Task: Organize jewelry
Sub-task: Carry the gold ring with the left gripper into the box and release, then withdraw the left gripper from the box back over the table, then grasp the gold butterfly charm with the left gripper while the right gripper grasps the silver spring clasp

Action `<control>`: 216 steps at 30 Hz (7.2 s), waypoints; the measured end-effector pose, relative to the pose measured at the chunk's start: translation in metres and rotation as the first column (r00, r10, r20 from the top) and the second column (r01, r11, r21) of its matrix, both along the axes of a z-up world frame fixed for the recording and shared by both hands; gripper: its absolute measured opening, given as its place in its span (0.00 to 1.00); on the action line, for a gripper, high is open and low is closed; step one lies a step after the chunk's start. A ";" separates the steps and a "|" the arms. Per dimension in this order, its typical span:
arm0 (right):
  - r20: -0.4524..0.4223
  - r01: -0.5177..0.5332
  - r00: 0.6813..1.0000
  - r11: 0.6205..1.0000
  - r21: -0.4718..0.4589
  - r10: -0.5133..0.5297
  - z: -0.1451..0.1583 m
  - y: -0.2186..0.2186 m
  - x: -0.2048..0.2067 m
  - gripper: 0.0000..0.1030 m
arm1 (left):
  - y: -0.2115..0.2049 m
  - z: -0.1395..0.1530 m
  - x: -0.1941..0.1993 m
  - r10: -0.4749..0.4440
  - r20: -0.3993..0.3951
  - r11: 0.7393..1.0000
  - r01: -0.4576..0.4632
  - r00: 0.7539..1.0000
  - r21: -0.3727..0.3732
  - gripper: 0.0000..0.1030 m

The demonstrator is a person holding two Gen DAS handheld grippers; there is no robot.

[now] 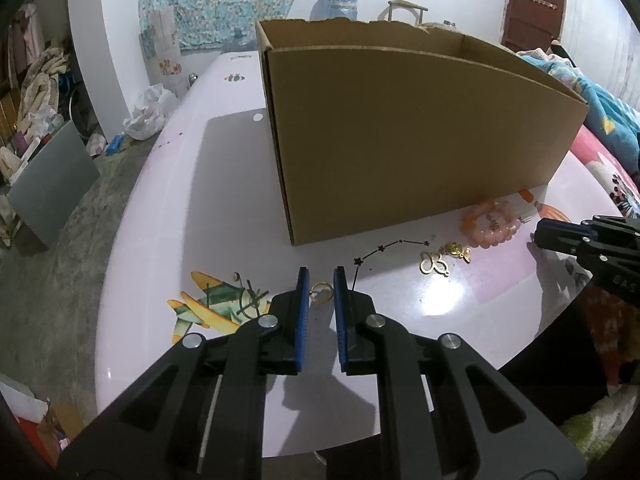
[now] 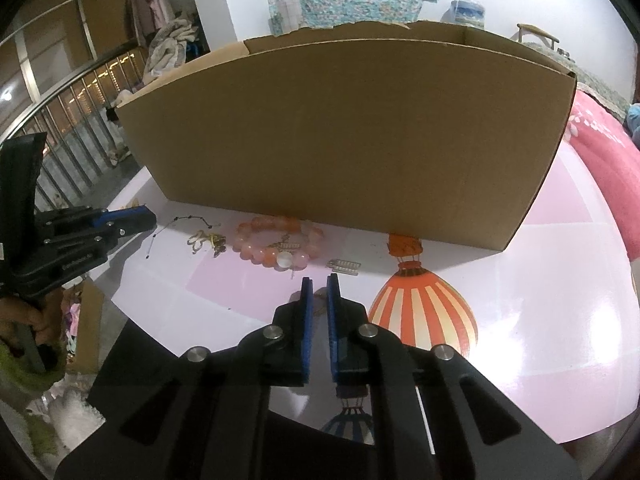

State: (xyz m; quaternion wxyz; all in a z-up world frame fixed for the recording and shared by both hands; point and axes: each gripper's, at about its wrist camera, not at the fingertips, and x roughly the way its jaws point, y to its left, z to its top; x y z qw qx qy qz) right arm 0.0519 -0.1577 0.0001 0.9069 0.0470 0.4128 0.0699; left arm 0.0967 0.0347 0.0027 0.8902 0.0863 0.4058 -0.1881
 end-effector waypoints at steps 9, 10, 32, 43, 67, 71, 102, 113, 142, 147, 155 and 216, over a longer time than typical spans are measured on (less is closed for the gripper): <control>0.033 -0.011 0.999 1.000 -0.002 0.011 0.008 -0.001 -0.009 0.08 | 0.003 0.008 -0.004 0.001 0.025 1.000 -0.001 1.000 -0.004 0.11; 0.028 -0.018 0.999 1.000 -0.005 0.018 0.009 -0.002 -0.009 0.08 | 0.003 0.008 -0.005 0.001 0.024 1.000 -0.001 1.000 -0.004 0.11; -0.025 -0.110 0.994 0.989 -0.095 0.108 0.001 0.005 -0.002 0.10 | 0.004 0.002 -0.001 0.009 0.008 1.000 -0.009 1.000 -0.011 0.11; 0.013 -0.090 0.996 0.992 -0.085 0.091 0.008 0.001 -0.009 0.09 | 0.009 0.010 -0.005 0.015 0.034 1.000 -0.014 0.999 -0.012 0.11; 0.292 -0.134 0.946 0.990 -0.053 0.144 0.144 -0.009 0.043 0.09 | -0.035 0.145 0.029 -0.137 0.230 0.972 0.176 0.963 -0.158 0.11; 0.143 -0.124 0.982 0.992 0.020 0.120 0.121 -0.013 0.104 0.09 | -0.058 0.116 0.086 -0.118 0.062 0.979 0.126 0.991 -0.159 0.11; 0.281 -0.070 0.959 0.993 0.096 0.040 0.177 -0.068 0.045 0.43 | -0.015 0.143 0.045 -0.052 0.148 0.974 0.083 0.988 -0.213 0.41; 0.261 -0.009 0.965 0.994 0.113 -0.021 0.134 -0.058 -0.036 0.78 | 0.005 0.108 -0.029 -0.056 0.147 0.989 0.075 0.987 -0.124 0.78; 0.029 0.042 0.999 0.996 0.080 -0.044 0.028 -0.033 -0.015 0.75 | -0.031 0.008 -0.029 -0.094 0.006 0.991 0.094 0.996 -0.094 0.69; 0.038 0.019 0.999 0.998 0.064 -0.022 0.025 -0.025 -0.010 0.68 | -0.042 0.003 -0.021 -0.135 0.006 0.987 0.135 0.991 -0.085 0.48; 0.033 0.008 0.999 0.997 0.071 -0.011 0.020 -0.025 -0.003 0.67 | -0.057 -0.010 -0.008 -0.175 -0.035 0.984 0.175 0.984 0.014 0.26; -0.032 0.071 0.997 0.992 -0.107 -0.075 -0.001 0.013 0.025 0.15 | -0.022 -0.008 -0.005 -0.131 -0.064 0.991 0.129 0.989 -0.035 0.15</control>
